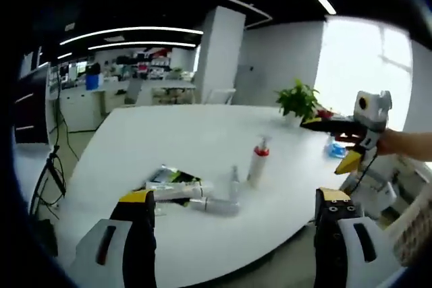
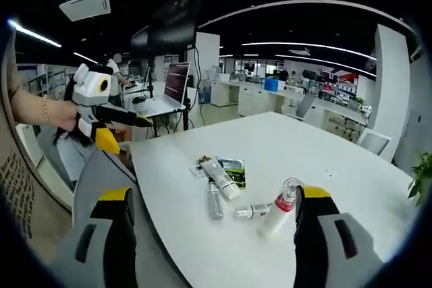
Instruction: Arrange the skincare products in the storage area until every visible bottle or jar stands upright without overlapping.
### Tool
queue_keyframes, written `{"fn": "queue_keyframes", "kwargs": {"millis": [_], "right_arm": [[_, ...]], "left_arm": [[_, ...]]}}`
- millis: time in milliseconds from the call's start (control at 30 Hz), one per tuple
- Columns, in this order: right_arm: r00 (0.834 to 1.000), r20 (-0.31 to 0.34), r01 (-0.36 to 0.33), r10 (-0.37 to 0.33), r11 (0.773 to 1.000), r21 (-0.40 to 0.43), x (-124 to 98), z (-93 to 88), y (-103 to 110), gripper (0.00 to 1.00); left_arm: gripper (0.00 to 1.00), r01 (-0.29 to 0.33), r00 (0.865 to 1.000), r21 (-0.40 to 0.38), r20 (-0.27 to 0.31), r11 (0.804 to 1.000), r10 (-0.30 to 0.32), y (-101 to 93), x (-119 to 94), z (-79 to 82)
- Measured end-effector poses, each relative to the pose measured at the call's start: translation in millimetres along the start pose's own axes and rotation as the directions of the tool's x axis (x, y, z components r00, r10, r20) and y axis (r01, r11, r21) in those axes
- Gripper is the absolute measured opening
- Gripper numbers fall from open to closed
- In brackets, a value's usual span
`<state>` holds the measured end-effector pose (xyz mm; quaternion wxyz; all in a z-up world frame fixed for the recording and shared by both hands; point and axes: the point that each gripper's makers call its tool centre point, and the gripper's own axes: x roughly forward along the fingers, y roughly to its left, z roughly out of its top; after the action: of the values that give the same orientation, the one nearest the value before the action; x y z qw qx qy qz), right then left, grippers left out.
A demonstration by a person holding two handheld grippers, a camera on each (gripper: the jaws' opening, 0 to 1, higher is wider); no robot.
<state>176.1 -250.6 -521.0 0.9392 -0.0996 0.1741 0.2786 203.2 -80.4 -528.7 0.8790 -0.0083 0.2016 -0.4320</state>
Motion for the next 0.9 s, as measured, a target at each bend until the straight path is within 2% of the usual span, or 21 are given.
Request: {"fn": "queue_keyframes", "kwargs": {"millis": [133, 200, 367, 533, 767, 900], "right_arm": [[0.999, -0.051, -0.02, 0.019, 0.999, -0.029, 17.1, -3.9, -1.8, 1.0], [0.997, -0.069, -0.029, 0.026, 0.999, -0.044, 26.3, -3.6, -3.9, 1.0], [0.994, -0.095, -0.061, 0.055, 0.996, -0.061, 51.4, 2.1, -6.8, 1.0], [0.989, -0.123, -0.098, 0.087, 0.992, -0.082, 77.9, 3.2, -7.6, 0.99], [0.969, -0.194, -0.179, 0.153, 0.976, -0.125, 123.3, -6.2, -3.7, 0.97], [0.953, -0.24, -0.224, 0.187, 0.965, -0.138, 149.8, -12.6, 1.0, 0.96]], "left_arm": [[0.97, -0.007, 1.0, -0.004, -0.014, 1.0, 0.007, 10.5, -5.0, -11.0], [0.97, -0.015, 0.999, 0.019, -0.036, 1.0, 0.015, 16.0, -5.6, -19.0], [0.97, -0.027, 0.999, 0.006, -0.035, 1.0, 0.028, 26.3, -6.0, -29.3], [0.97, -0.034, 0.998, -0.004, -0.061, 0.999, 0.034, 37.5, -4.2, -44.9], [0.97, -0.044, 0.996, -0.043, -0.084, 0.998, 0.04, 43.2, -4.8, -65.6], [0.94, -0.056, 0.994, -0.052, -0.094, 0.997, 0.051, 48.5, -7.1, -74.1]]}}
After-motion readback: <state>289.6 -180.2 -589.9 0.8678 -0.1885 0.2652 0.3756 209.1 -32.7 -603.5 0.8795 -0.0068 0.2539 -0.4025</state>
